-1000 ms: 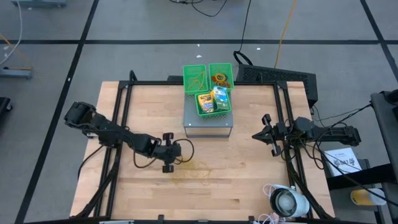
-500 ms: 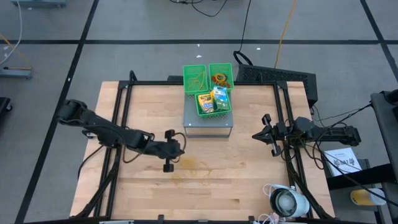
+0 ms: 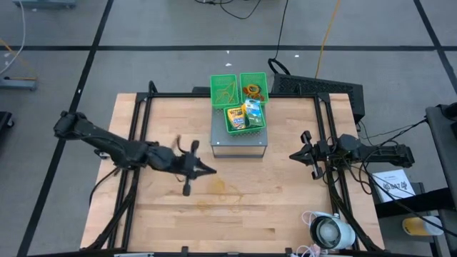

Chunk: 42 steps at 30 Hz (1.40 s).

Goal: Pick & Place Office Desk Supplies
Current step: Put the yellow rubber band into the left green bin on the shelf

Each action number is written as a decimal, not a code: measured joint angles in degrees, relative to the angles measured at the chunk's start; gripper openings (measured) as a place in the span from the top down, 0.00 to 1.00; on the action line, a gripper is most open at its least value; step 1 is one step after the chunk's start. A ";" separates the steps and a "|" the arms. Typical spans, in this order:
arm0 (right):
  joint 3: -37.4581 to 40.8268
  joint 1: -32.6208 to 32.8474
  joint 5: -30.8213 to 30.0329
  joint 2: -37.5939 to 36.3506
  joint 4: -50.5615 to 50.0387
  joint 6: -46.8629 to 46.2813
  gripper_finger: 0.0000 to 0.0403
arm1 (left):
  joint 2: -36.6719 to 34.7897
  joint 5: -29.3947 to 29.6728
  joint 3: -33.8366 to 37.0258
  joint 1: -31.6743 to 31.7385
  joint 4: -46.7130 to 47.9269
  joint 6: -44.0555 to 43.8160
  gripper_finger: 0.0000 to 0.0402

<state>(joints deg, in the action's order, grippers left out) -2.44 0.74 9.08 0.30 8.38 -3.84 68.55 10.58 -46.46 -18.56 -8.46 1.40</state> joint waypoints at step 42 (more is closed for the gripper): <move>0.00 0.00 0.00 0.00 -0.02 0.00 1.00 | 21.37 -8.87 -28.11 50.96 1.41 15.16 0.99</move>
<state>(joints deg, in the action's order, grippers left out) -2.44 0.74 9.08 0.30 8.36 -3.84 89.91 1.71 -74.56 32.40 -7.06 16.56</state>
